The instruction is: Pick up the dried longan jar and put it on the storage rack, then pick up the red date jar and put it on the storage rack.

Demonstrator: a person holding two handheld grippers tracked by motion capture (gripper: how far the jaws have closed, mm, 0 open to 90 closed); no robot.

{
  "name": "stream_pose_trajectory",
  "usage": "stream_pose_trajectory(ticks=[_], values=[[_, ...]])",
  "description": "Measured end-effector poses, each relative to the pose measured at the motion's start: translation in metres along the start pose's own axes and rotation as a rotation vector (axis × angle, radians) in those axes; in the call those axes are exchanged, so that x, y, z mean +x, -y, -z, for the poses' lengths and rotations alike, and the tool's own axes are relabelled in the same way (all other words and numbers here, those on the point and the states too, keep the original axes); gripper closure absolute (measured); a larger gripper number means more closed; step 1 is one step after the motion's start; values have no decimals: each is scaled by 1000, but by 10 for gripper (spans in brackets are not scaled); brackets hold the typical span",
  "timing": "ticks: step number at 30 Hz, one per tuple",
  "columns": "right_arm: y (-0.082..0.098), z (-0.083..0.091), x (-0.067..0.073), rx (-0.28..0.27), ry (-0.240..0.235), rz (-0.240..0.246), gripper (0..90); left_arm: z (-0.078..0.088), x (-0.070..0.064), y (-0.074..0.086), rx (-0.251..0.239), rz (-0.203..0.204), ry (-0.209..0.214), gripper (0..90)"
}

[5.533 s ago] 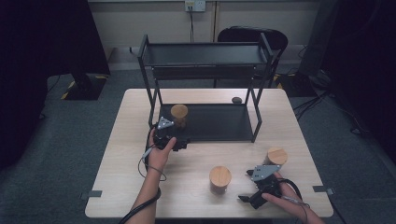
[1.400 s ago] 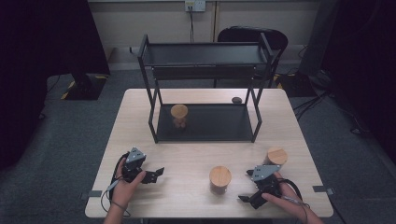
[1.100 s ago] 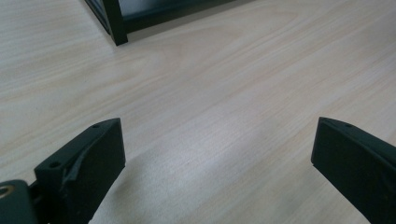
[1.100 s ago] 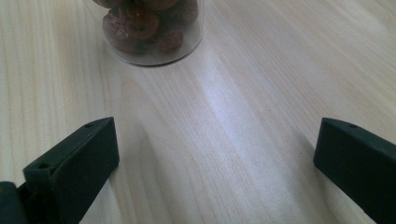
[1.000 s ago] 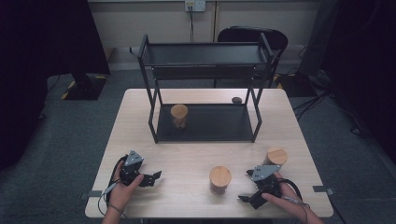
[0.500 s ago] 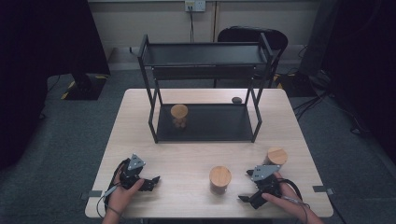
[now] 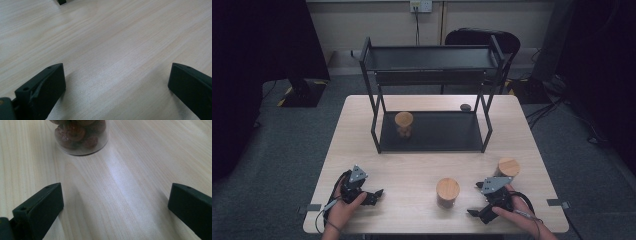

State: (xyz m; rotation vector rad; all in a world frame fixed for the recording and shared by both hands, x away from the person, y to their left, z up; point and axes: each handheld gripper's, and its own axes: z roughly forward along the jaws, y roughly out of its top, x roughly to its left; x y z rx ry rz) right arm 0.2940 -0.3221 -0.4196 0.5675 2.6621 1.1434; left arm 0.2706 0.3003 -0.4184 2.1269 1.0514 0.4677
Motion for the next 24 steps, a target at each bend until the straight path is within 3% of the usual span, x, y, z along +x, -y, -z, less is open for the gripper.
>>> stream_pose_trajectory(ticks=[24], values=[[-6,0,0,23,2,2,0,0,0,0,1,-1,0,5]])
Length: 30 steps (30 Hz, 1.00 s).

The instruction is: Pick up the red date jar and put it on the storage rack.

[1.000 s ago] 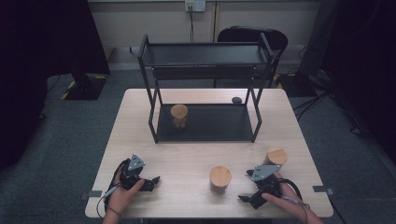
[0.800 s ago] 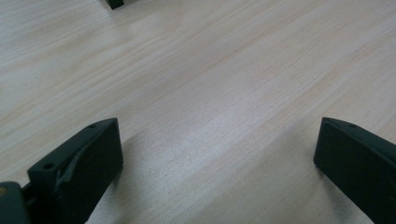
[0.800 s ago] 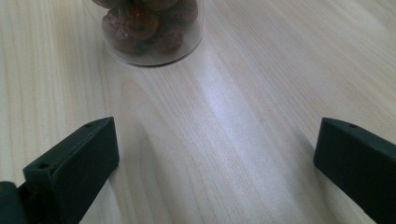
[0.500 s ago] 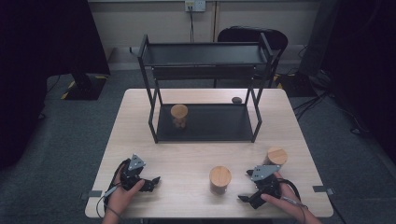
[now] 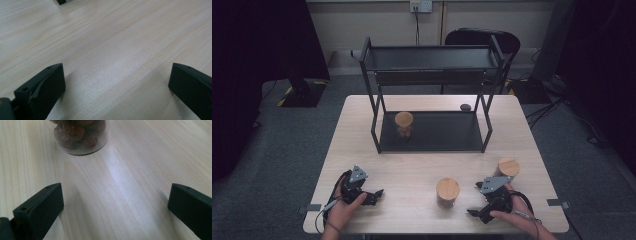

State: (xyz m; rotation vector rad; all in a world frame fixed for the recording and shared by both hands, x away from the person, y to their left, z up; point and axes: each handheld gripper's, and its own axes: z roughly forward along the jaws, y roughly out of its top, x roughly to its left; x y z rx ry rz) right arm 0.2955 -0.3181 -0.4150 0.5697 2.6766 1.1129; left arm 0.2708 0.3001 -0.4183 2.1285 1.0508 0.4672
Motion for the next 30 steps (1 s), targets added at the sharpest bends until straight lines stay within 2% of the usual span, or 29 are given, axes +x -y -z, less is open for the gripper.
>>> stream_pose_trajectory(ticks=[6,18,30], values=[[-5,1,3,9,15,9,15,0,0,0,0,0,0,5],[-8,3,-3,-29,-28,-19,16,0,0,0,0,0,0,4],[-25,-10,0,-37,-63,6,16,0,0,0,0,0,0,4]])
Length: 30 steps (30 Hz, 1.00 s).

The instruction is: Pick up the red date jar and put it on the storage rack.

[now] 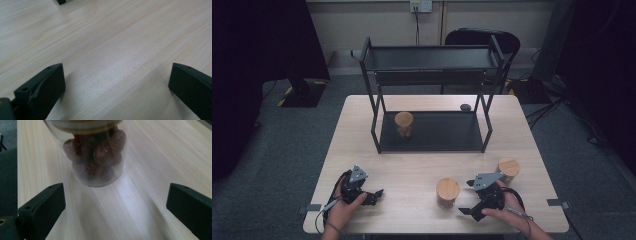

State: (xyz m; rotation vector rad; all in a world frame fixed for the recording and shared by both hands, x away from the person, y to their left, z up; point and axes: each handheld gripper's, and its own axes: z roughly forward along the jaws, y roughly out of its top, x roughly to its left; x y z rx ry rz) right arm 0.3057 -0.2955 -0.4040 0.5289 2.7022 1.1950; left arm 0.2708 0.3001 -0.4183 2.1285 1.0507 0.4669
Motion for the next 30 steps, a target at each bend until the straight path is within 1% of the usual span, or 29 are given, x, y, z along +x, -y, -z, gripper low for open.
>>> stream_pose_trajectory(ticks=[7,12,15,17,26,30], values=[[-9,-10,2,-8,-13,12,15,0,0,0,0,0,0,4],[-10,-13,0,-38,-27,-2,15,0,0,0,1,0,0,4],[-11,-16,-3,-54,-41,-20,15,0,0,0,0,0,0,4],[-12,-17,-3,-59,-40,-18,15,0,0,0,0,0,0,4],[-13,-26,-1,-77,-52,3,76,0,0,0,1,0,0,4],[-14,-30,-1,-83,-67,2,106,0,0,0,1,0,0,4]])
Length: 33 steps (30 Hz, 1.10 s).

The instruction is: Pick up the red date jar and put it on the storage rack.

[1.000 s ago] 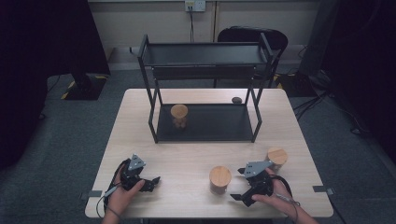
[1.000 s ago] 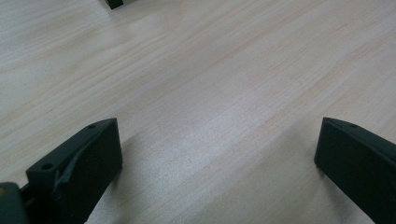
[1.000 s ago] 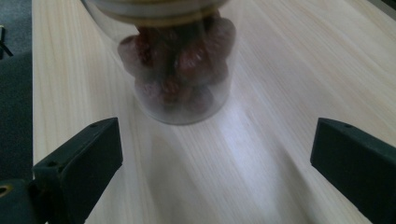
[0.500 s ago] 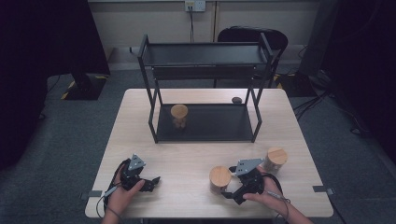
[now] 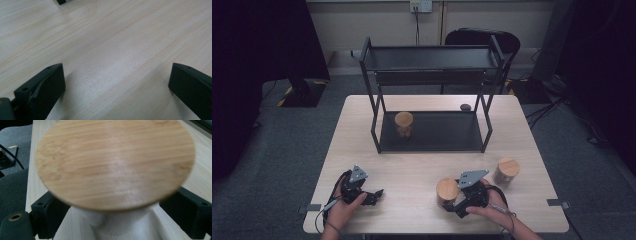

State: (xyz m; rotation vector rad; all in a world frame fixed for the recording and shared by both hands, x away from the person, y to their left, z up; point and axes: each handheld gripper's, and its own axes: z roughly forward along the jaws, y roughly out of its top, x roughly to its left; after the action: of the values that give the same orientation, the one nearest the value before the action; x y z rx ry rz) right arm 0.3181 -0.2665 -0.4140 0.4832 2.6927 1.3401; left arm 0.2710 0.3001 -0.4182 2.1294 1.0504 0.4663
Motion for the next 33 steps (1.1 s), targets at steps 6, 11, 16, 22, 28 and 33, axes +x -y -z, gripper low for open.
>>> stream_pose_trajectory(ticks=[6,11,16,22,28,33], values=[[2,-4,-1,-24,-17,1,173,0,0,0,0,0,0,4],[5,-5,-4,-43,-26,-2,216,0,0,0,0,0,0,4],[6,-6,-3,-57,-25,7,226,0,0,0,0,0,0,4],[4,-7,1,-52,-10,20,238,0,0,0,0,0,0,4],[0,-6,6,-45,11,36,251,0,0,0,0,0,0,4],[-4,-5,7,-32,20,32,255,0,0,0,0,0,0,4]])
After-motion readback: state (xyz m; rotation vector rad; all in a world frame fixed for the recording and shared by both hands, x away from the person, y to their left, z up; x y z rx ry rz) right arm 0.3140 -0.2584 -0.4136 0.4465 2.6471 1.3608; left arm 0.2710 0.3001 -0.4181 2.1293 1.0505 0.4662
